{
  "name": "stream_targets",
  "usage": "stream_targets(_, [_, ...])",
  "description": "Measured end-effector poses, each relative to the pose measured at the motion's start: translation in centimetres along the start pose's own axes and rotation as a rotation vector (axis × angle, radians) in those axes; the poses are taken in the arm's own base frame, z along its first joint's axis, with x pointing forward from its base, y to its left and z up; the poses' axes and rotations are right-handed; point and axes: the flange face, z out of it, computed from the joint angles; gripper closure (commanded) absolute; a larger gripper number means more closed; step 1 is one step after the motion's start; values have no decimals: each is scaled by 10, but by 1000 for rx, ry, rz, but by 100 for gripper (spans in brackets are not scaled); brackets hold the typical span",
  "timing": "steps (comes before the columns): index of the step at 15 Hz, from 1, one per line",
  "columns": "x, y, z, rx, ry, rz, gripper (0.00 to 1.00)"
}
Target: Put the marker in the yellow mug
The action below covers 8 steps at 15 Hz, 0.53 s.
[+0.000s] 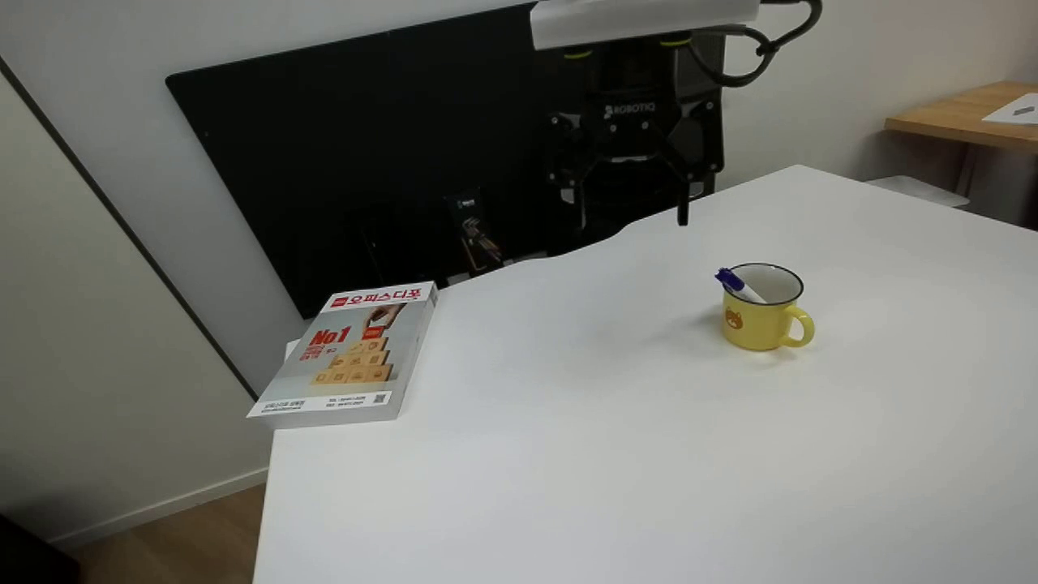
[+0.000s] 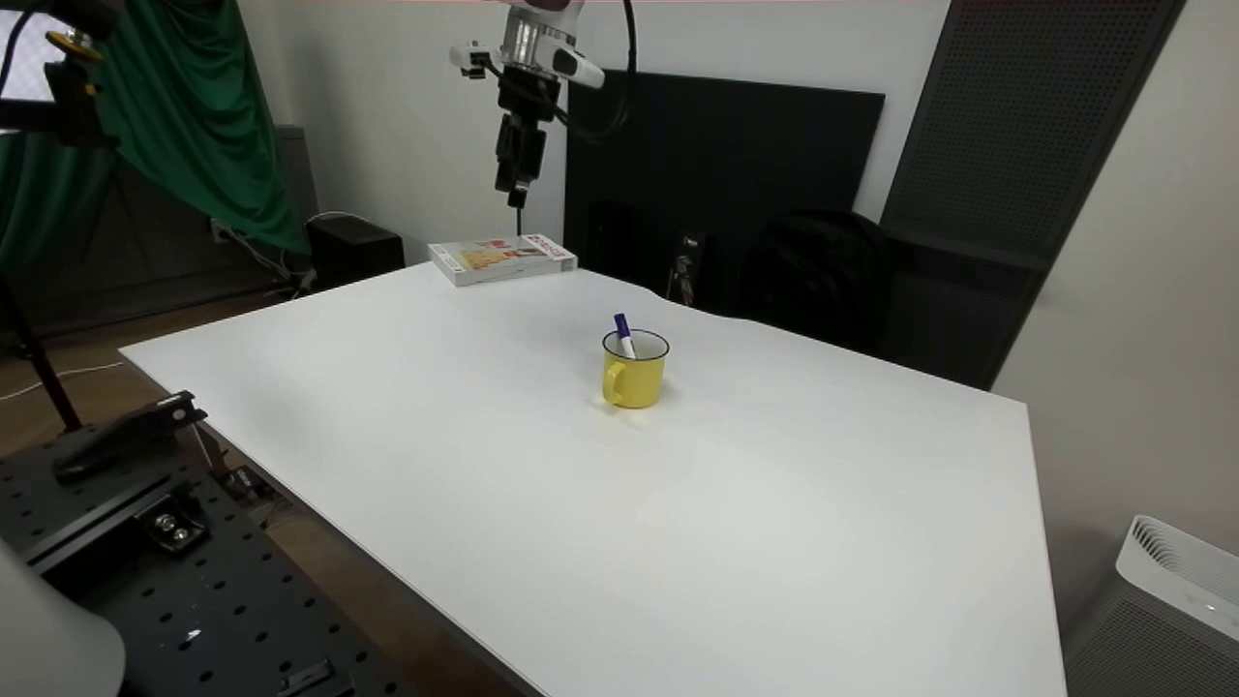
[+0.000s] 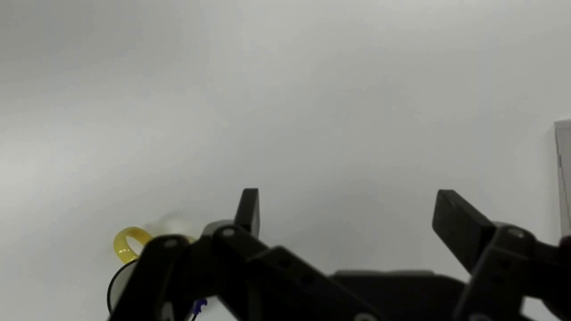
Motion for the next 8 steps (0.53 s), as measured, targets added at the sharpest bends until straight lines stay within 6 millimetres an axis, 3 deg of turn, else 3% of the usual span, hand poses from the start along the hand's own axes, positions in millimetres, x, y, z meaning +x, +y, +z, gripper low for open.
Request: stream_targets(8, [-15,15,6,-81,-9,-460,0])
